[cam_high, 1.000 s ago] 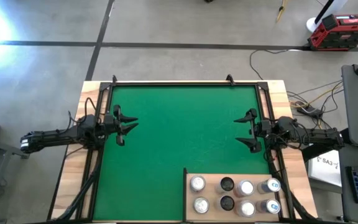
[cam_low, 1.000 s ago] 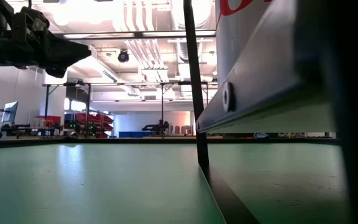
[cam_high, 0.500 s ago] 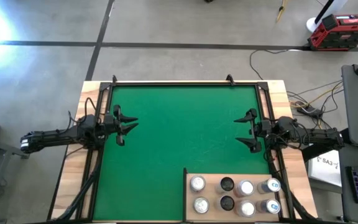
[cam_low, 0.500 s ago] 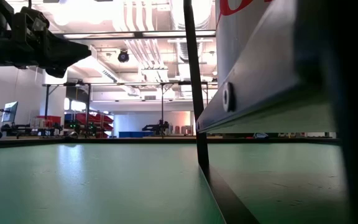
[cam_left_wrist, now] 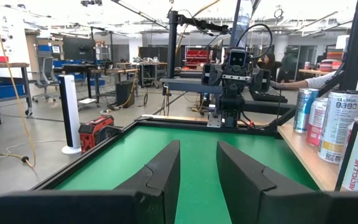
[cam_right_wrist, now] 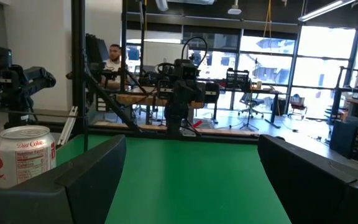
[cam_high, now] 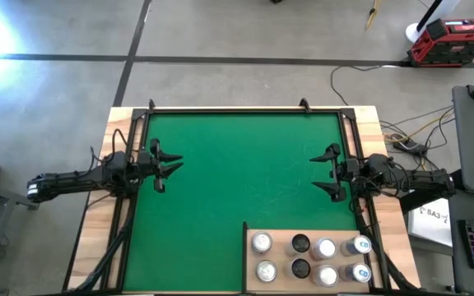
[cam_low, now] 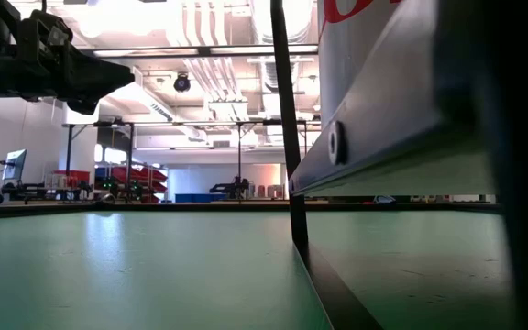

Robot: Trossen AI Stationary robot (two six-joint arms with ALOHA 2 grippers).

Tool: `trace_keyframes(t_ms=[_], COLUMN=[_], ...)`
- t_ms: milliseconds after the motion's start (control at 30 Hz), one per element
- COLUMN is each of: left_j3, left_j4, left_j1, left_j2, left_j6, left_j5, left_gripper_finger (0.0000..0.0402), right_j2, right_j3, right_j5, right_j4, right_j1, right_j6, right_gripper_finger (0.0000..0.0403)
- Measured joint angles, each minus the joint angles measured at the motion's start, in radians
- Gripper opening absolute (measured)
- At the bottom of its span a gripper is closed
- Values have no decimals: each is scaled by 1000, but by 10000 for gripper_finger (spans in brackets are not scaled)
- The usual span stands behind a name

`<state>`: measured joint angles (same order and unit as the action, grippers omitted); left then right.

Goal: Place canned beverage on shelf
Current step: Return to Home Position

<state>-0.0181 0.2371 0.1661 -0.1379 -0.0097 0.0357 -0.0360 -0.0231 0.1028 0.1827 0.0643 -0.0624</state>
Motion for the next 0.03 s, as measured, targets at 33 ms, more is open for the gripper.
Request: trace_keyframes(t_ms=[33], left_j3=[0], left_j4=[0], left_j1=[0], left_j2=[0], left_j6=[0], left_j5=[0], left_gripper_finger=[88], right_j2=[0], right_j3=[0], right_j5=[0], right_j4=[0], right_j1=[0], right_j6=[1], right_gripper_finger=[357])
